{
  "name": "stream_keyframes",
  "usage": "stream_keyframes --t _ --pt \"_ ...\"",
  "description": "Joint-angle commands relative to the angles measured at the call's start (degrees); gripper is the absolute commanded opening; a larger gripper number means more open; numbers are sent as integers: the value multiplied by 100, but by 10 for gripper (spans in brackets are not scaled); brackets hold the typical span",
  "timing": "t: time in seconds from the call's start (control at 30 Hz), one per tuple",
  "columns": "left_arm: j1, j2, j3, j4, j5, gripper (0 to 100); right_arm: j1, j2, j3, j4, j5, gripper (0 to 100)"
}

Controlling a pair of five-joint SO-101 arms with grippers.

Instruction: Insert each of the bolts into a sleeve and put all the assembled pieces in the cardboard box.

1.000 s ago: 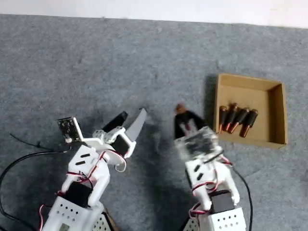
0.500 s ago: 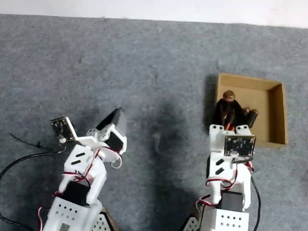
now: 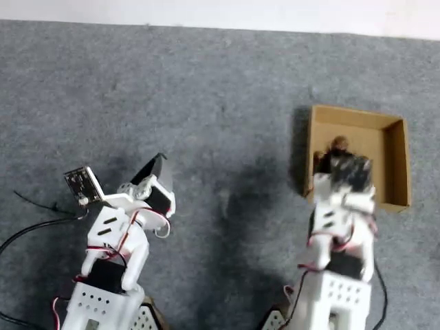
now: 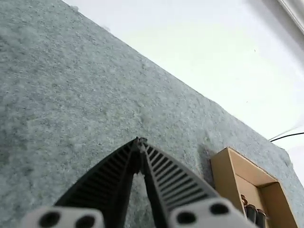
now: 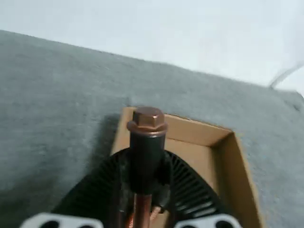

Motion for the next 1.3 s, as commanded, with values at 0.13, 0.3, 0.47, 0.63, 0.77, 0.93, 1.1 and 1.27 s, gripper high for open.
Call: stream_keyframes --t 0.13,0.3,0.47,0.63,0.77,0.93,1.1,1.27 --pt "-57 -4 136 -88 9 6 752 4145 -3319 576 -316 5" --pt "-57 -4 136 -88 9 6 1156 6105 -5323 1851 -343 5" --pt "-57 -4 136 -88 9 6 1552 7257 -6519 2378 -343 5" --pt "-57 -4 136 -88 9 6 1807 7776 -6888 2475 -308 9" --pt "-57 -4 136 -88 9 6 1763 7943 -6879 2475 -308 43" --pt "-48 -4 136 -79 9 6 1631 7969 -6738 2501 -237 232" --pt "-40 -4 136 -79 9 6 1508 7635 -6360 2519 343 275" --pt "-22 -4 136 -79 9 6 1244 6369 -5437 2492 -237 275"
